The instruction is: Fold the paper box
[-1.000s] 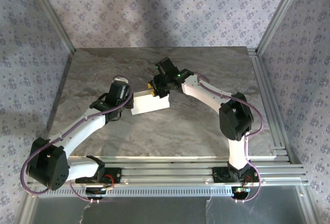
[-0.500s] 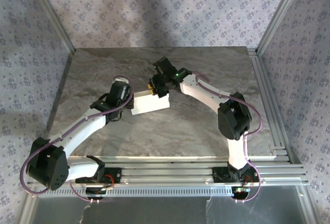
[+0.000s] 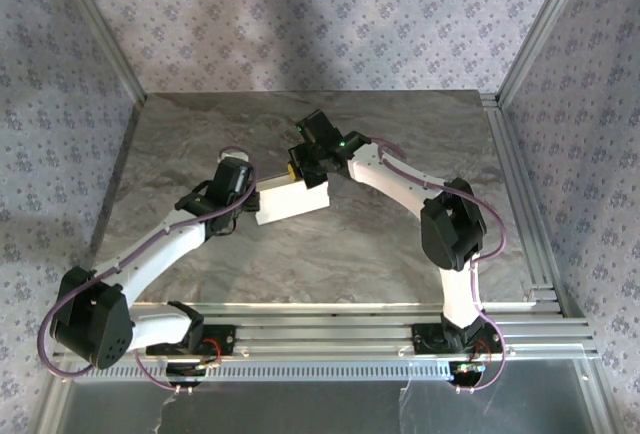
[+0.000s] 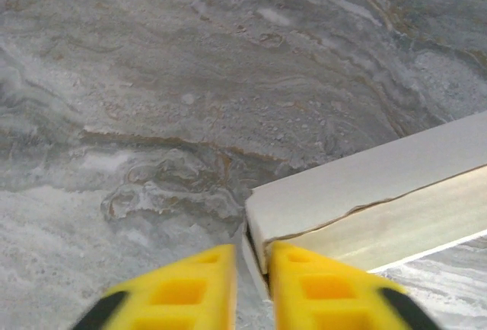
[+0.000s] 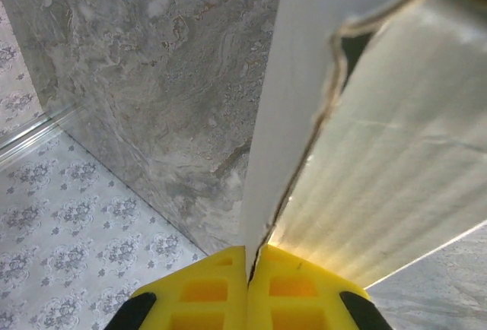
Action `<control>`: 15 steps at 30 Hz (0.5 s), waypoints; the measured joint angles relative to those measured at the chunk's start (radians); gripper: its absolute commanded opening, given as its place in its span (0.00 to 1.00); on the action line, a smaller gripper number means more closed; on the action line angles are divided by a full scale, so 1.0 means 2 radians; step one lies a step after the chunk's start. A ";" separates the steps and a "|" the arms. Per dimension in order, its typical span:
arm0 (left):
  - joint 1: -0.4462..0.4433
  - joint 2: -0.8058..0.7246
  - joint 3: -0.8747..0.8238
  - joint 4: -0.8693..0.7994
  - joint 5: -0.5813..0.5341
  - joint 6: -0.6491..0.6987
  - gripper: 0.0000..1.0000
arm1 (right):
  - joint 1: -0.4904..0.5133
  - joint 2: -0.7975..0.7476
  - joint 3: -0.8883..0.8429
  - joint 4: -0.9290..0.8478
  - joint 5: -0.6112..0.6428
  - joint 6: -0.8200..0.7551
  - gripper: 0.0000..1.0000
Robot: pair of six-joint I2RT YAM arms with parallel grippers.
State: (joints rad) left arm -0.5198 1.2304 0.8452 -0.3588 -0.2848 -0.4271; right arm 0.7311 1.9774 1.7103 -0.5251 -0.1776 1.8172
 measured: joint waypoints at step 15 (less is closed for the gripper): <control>0.001 -0.058 0.023 -0.102 0.055 -0.212 0.53 | -0.001 0.000 -0.015 0.000 0.003 -0.002 0.00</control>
State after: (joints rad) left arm -0.5175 1.1145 0.8909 -0.5636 -0.1745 -0.8509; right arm 0.7300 1.9770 1.6798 -0.5255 -0.1711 1.8137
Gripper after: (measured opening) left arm 0.509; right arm 0.052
